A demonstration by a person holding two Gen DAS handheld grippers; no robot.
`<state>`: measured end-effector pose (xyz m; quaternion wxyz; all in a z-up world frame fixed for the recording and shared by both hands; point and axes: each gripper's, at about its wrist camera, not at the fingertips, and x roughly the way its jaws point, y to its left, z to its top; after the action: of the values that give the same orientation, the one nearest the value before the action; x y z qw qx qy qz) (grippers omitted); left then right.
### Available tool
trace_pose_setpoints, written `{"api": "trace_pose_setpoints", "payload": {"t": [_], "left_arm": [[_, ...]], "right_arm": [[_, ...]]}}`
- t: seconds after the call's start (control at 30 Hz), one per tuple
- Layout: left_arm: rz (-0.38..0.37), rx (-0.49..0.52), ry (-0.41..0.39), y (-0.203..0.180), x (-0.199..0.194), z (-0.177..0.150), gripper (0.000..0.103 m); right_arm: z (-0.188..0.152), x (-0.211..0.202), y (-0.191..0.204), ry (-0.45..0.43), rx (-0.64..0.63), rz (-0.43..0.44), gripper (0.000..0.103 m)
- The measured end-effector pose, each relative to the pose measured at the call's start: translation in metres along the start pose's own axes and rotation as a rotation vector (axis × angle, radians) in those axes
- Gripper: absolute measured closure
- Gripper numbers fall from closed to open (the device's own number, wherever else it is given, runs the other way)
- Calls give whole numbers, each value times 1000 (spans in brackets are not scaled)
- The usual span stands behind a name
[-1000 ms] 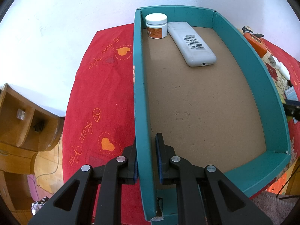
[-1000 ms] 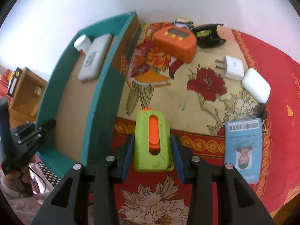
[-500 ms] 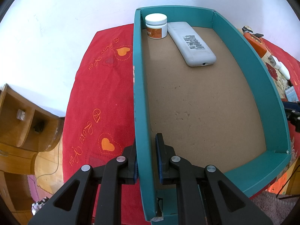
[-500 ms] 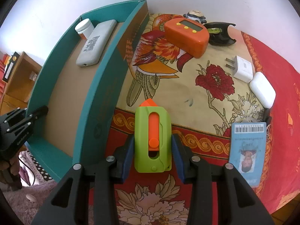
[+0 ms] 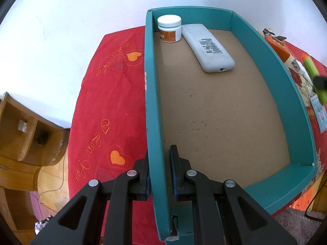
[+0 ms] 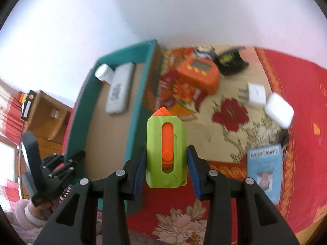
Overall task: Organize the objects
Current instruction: 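Carry the green toy into the teal box and release it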
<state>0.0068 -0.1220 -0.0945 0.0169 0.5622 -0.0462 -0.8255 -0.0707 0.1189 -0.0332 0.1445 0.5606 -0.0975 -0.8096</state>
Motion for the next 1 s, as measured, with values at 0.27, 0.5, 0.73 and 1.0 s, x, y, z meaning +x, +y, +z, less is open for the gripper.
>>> {"api": "trace_pose_setpoints", "payload": {"t": [0.27, 0.5, 0.73, 1.0], "left_arm": [[1, 6, -1, -4, -1, -1, 89], [-5, 2, -3, -6, -2, -2, 89], [-9, 6, -8, -11, -3, -3, 89], [-19, 10, -11, -8, -5, -3, 89]], "right_arm": [[34, -2, 44, -28, -100, 25, 64], [77, 30, 85, -34, -139, -31, 64], [105, 80, 104, -3, -163, -210, 64], [117, 119, 112, 39, -194, -328, 64]]}}
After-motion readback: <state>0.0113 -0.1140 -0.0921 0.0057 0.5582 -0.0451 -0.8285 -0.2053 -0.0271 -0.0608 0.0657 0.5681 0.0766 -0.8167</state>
